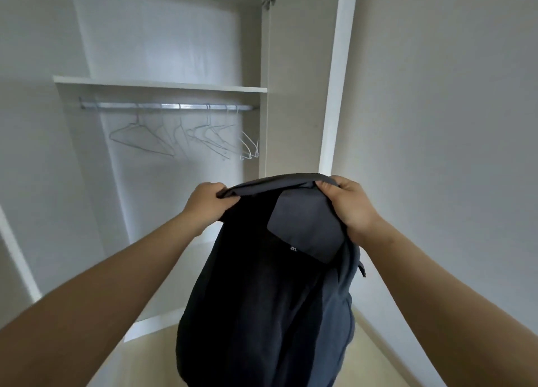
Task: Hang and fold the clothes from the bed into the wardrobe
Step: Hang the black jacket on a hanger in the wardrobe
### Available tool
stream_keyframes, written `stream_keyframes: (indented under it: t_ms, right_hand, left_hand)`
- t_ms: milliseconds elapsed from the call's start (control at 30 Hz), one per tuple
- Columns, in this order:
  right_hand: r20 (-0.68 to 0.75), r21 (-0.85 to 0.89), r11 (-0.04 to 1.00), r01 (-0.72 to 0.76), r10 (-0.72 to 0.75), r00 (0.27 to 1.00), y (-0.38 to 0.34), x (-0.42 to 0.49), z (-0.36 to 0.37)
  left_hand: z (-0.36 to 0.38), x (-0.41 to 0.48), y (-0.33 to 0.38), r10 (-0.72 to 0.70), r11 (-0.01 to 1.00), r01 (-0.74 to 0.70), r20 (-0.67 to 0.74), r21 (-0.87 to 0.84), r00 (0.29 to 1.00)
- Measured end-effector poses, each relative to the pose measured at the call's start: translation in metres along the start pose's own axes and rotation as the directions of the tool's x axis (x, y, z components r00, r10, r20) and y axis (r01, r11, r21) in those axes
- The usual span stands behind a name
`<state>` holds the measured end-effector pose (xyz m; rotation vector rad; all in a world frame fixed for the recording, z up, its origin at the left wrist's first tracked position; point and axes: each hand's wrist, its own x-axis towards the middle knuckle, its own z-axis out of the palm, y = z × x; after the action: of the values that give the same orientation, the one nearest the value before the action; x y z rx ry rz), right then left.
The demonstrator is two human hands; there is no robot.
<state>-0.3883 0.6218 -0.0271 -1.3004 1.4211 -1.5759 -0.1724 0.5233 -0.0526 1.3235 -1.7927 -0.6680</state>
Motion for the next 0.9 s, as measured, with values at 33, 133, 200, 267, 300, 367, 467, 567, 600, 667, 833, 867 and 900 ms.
stream_keyframes:
  t_ms: [33, 133, 200, 267, 300, 367, 467, 567, 600, 667, 833, 867, 900]
  right_hand:
    - [-0.002, 0.015, 1.000, -0.006, 0.006, 1.000, 0.004, 0.009, 0.012]
    - [0.026, 0.027, 0.999, -0.045, 0.044, 0.999, 0.016, 0.035, 0.045]
    - [0.055, 0.029, 0.997, -0.067, 0.065, 0.996, 0.025, 0.057, 0.070]
    - [0.052, 0.022, 0.997, -0.075, 0.073, 0.996, 0.033, 0.073, 0.086]
    - [0.056, 0.019, 0.997, -0.078, 0.077, 0.995, 0.038, 0.084, 0.097]
    - [0.066, 0.021, 0.995, -0.093, 0.092, 0.994, 0.049, 0.109, 0.118]
    - [0.118, 0.055, 0.991, -0.121, 0.114, 0.986, 0.064, 0.151, 0.153]
    - [0.174, 0.127, 0.980, -0.150, 0.127, 0.977, 0.071, 0.192, 0.180]
    - [0.200, 0.154, 0.974, -0.168, 0.136, 0.970, 0.072, 0.210, 0.188]
    - [0.254, 0.157, 0.966, -0.204, 0.160, 0.954, 0.072, 0.243, 0.202]
    - [0.358, 0.121, 0.970, -0.209, 0.154, 0.921, 0.073, 0.316, 0.237]
    - [0.379, 0.106, 0.971, -0.212, 0.158, 0.912, 0.074, 0.328, 0.245]
    - [0.401, 0.096, 0.972, -0.215, 0.160, 0.902, 0.078, 0.339, 0.254]
  left_hand:
    - [-0.010, 0.003, -0.007, -0.092, 0.987, 0.094, 0.023, -0.133, 0.995]
    - [-0.032, 0.016, -0.028, -0.301, 0.874, 0.336, 0.150, -0.352, 0.942]
    - [-0.044, 0.030, -0.045, -0.359, 0.768, 0.397, 0.175, -0.502, 0.917]
    - [-0.051, 0.040, -0.056, -0.396, 0.688, 0.412, 0.167, -0.597, 0.903]
    - [-0.055, 0.045, -0.061, -0.417, 0.658, 0.415, 0.154, -0.629, 0.896]
    - [-0.064, 0.059, -0.073, -0.465, 0.616, 0.415, 0.116, -0.670, 0.878]
    - [-0.080, 0.092, -0.095, -0.539, 0.485, 0.448, 0.146, -0.751, 0.829]
    - [-0.090, 0.127, -0.116, -0.553, 0.332, 0.343, 0.114, -0.879, 0.825]
    - [-0.090, 0.142, -0.123, -0.536, 0.290, 0.275, 0.083, -0.917, 0.840]
    - [-0.088, 0.168, -0.131, -0.489, 0.270, 0.206, 0.050, -0.941, 0.871]
    - [-0.094, 0.229, -0.147, -0.496, 0.670, 0.172, -0.263, -0.722, 0.827]
    - [-0.098, 0.238, -0.151, -0.468, 0.781, 0.193, -0.352, -0.594, 0.810]
    - [-0.102, 0.244, -0.155, -0.425, 0.865, 0.229, -0.409, -0.446, 0.808]
